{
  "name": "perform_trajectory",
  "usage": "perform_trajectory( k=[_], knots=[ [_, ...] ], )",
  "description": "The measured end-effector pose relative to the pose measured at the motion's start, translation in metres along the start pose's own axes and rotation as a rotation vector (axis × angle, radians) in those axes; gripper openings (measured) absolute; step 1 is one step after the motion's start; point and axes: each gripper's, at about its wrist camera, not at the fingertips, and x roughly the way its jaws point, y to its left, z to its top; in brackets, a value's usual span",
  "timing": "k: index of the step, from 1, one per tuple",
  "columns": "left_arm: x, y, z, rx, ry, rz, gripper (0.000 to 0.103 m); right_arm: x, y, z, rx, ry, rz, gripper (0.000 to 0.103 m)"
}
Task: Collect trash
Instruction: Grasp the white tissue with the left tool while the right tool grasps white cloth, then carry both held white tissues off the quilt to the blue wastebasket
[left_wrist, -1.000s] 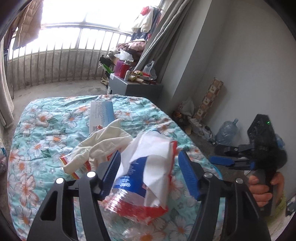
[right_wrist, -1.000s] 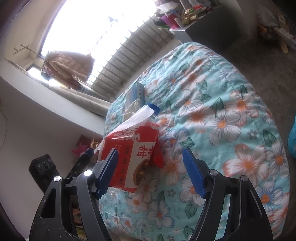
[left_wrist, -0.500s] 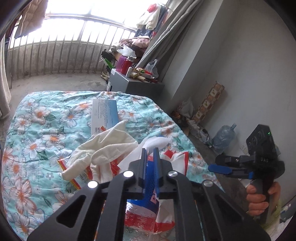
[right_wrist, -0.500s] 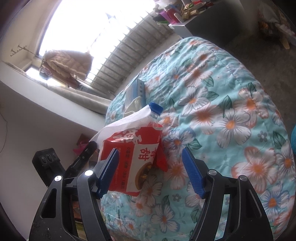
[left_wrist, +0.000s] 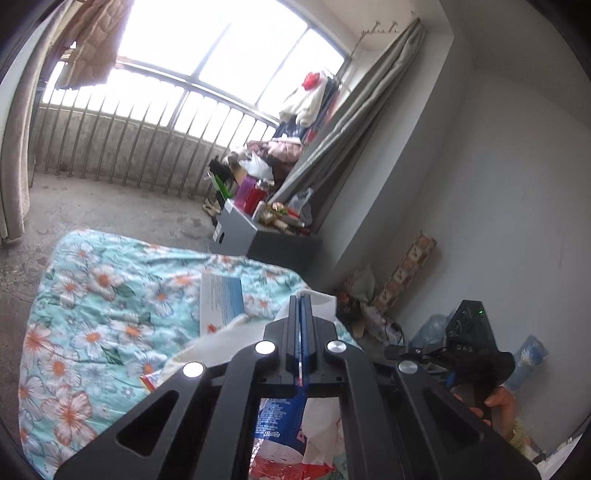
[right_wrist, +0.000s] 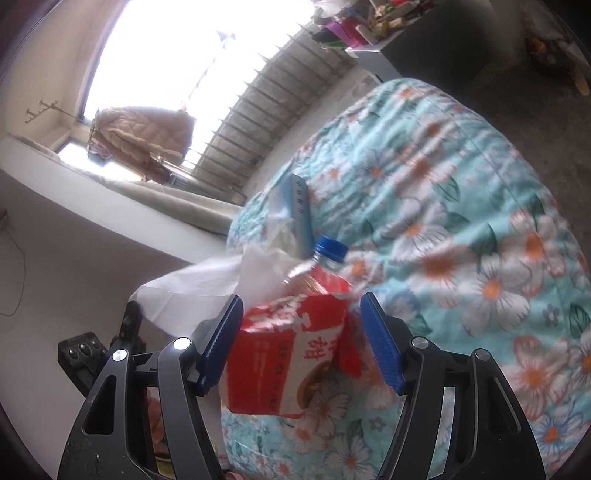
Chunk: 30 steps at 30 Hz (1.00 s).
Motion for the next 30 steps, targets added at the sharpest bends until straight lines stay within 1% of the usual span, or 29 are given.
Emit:
perform_trajectory(
  k=[3,6,10,12,15,17,20,24,26,27,28,30],
  knots=[
    [-0.017,0.005,0.007,-0.017,-0.048,0.007,0.000,0.008,0.014,0.012,-0.025,0.016,0.029,0.064],
    [-0.034,0.009,0.013,-0.020,-0.092,0.043,0.000,0.025,0.027,0.024,-0.048,0.051,0.044,0.062],
    [-0.055,0.019,0.017,-0.029,-0.136,0.098,0.000,0.055,0.042,0.036,-0.077,0.124,0.054,0.058],
    [-0.061,0.024,0.017,-0.035,-0.145,0.120,0.000,0.073,0.048,0.043,-0.088,0.163,0.047,0.057],
    [-0.070,0.033,0.015,-0.054,-0.148,0.145,0.000,0.104,0.057,0.056,-0.112,0.218,-0.008,0.055],
    [-0.073,0.037,0.012,-0.060,-0.147,0.156,0.000,0.127,0.061,0.066,-0.145,0.259,-0.068,0.055],
    [-0.078,0.043,0.010,-0.076,-0.146,0.165,0.000,0.157,0.057,0.075,-0.152,0.304,-0.161,0.051],
    [-0.079,0.048,0.008,-0.089,-0.146,0.170,0.000,0.192,0.046,0.084,-0.131,0.357,-0.245,0.041],
    [-0.078,0.050,0.008,-0.091,-0.141,0.171,0.000,0.202,0.042,0.086,-0.113,0.376,-0.270,0.037],
    [-0.078,0.050,0.008,-0.091,-0.140,0.171,0.000,0.206,0.040,0.086,-0.105,0.383,-0.275,0.033],
    [-0.078,0.050,0.008,-0.089,-0.141,0.172,0.000,0.210,0.038,0.086,-0.098,0.394,-0.269,0.029],
    [-0.079,0.050,0.008,-0.088,-0.141,0.170,0.000,0.215,0.036,0.086,-0.081,0.410,-0.253,0.023]
  ],
)
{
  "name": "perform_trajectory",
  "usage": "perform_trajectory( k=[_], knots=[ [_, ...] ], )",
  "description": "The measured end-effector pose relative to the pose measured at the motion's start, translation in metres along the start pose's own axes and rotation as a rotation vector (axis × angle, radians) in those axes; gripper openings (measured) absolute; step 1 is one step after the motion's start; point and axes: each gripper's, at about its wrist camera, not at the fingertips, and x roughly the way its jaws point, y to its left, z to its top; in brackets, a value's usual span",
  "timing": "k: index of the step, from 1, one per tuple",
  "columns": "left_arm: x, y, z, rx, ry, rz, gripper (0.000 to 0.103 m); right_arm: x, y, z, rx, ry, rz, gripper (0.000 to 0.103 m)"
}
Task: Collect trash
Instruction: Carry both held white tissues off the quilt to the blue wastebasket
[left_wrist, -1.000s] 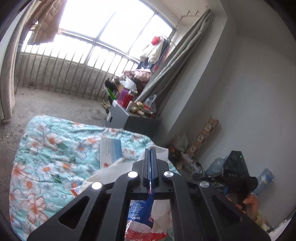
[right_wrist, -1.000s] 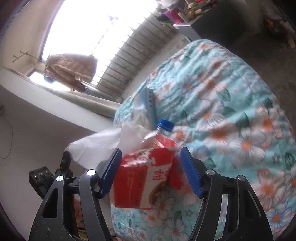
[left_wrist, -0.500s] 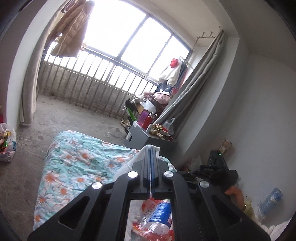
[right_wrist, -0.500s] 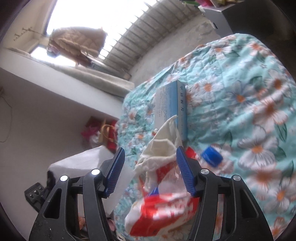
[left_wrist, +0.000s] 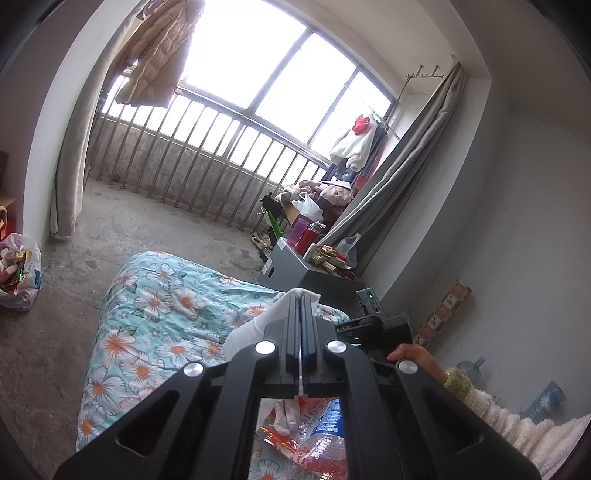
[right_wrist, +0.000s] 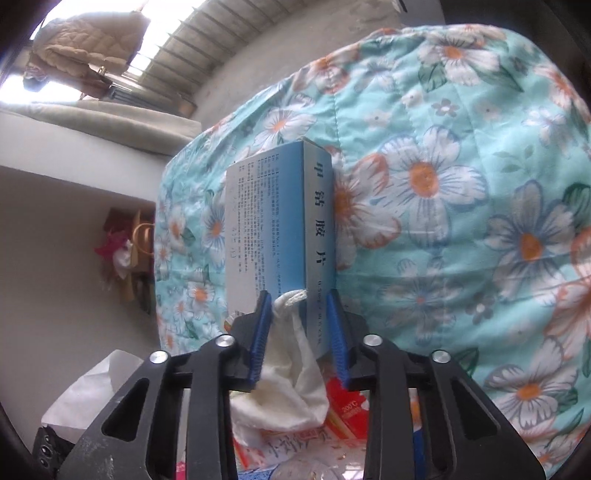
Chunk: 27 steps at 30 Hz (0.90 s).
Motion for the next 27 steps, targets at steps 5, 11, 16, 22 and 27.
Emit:
perform_trajectory(
  k=[5,11,16,22,27],
  knots=[
    [-0.001,0.000,0.000,0.001,-0.005,0.001,0.000,-0.009,0.012,-0.004,-0.037,-0.026,0.031,0.006],
    [-0.005,-0.004,0.003,0.011,-0.019,-0.004,0.000,-0.034,0.037,-0.014,-0.108,-0.077,0.094,0.004],
    [-0.014,-0.012,0.006,0.036,-0.042,-0.005,0.000,-0.056,0.068,-0.028,-0.176,-0.114,0.164,0.003],
    [-0.029,-0.025,0.014,0.064,-0.083,-0.024,0.000,-0.095,0.107,-0.048,-0.279,-0.177,0.244,0.003],
    [-0.041,-0.042,0.019,0.093,-0.115,-0.050,0.000,-0.141,0.122,-0.069,-0.347,-0.255,0.305,0.003]
  ],
)
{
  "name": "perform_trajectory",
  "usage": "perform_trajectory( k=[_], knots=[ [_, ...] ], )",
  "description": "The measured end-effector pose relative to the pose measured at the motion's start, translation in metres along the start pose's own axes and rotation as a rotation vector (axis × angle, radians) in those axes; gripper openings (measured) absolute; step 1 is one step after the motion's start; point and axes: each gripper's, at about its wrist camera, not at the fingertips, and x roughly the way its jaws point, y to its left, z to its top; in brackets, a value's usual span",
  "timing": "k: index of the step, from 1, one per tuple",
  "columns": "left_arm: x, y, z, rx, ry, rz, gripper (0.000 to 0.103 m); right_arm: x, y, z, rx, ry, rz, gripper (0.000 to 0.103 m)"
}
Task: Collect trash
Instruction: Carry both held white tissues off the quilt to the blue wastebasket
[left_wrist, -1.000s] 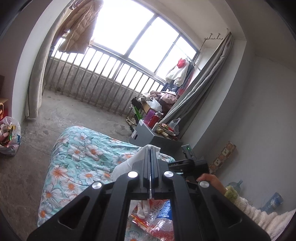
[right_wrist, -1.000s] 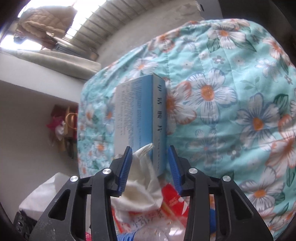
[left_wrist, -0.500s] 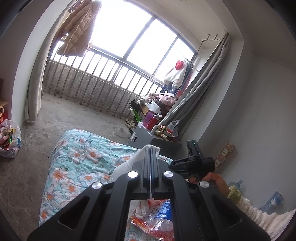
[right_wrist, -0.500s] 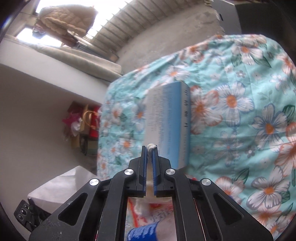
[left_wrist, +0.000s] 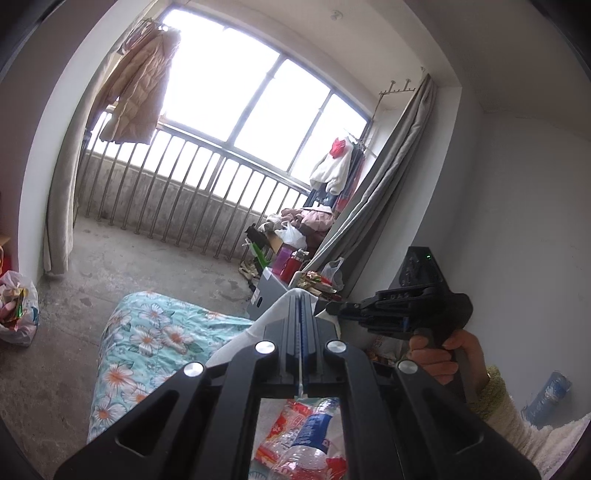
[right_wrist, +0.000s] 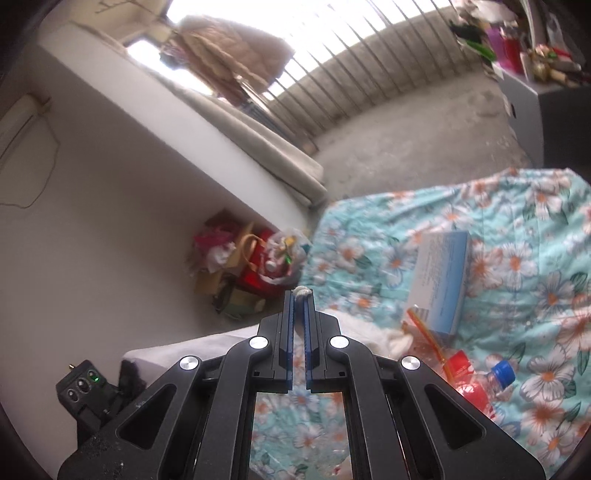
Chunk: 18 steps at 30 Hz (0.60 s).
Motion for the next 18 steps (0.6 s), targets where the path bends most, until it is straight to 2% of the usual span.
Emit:
perform_trajectory(
  k=[10,15,18],
  knots=[
    [-0.015,-0.051,0.014,0.055,-0.045,-0.124,0.000,-0.102,0.023,-0.027,-0.063,-0.203,0.077,0.003],
    [-0.015,-0.086,0.018,0.079,-0.056,-0.215,0.000,-0.164,0.019,-0.059,-0.067,-0.337,0.095,0.003],
    [-0.011,-0.115,0.018,0.092,-0.059,-0.297,0.000,-0.201,0.012,-0.085,-0.058,-0.426,0.077,0.003]
  ],
)
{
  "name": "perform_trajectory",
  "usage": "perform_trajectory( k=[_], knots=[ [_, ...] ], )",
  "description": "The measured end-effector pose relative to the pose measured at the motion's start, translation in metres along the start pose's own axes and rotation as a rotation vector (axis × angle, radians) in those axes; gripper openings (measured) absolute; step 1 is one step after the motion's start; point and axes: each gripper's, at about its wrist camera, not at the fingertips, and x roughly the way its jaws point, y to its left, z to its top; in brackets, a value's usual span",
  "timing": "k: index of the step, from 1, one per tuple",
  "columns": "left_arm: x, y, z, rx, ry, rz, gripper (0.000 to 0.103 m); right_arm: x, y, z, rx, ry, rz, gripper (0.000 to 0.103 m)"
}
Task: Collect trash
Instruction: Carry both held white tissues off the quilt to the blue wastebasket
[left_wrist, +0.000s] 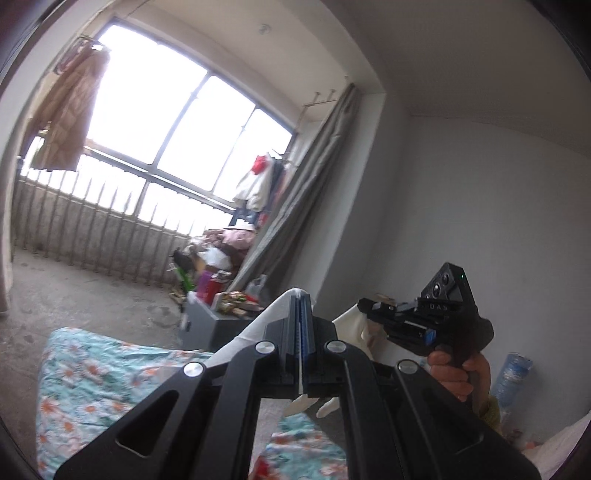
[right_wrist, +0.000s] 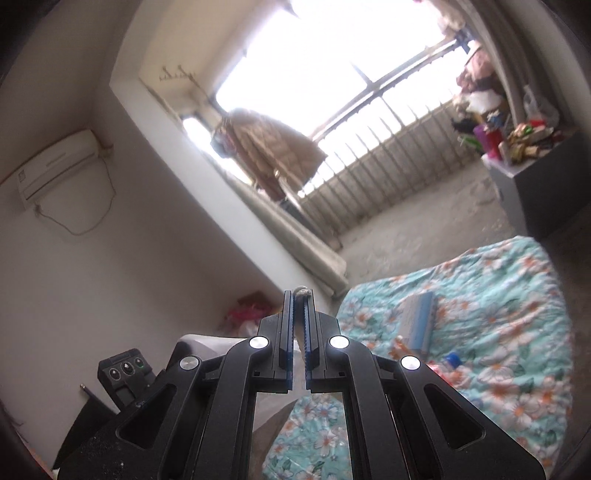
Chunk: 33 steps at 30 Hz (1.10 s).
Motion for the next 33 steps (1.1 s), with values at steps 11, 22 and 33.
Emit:
perform_trajectory(
  k=[11,22,33],
  knots=[
    [0.096,-0.098,-0.041,0.048,0.166,-0.284,0.000,-0.132,-0.052,-0.052,0.118,-0.241,-0.212,0.003],
    [0.204,-0.183,-0.119,0.058,0.428,-0.426,0.000,-0.229,-0.136,-0.103,0.312,-0.372,-0.421,0.003],
    [0.311,-0.255,-0.216,0.102,0.695,-0.502,0.000,-0.266,-0.223,-0.125,0.464,-0.381,-0.651,0.003]
  ],
)
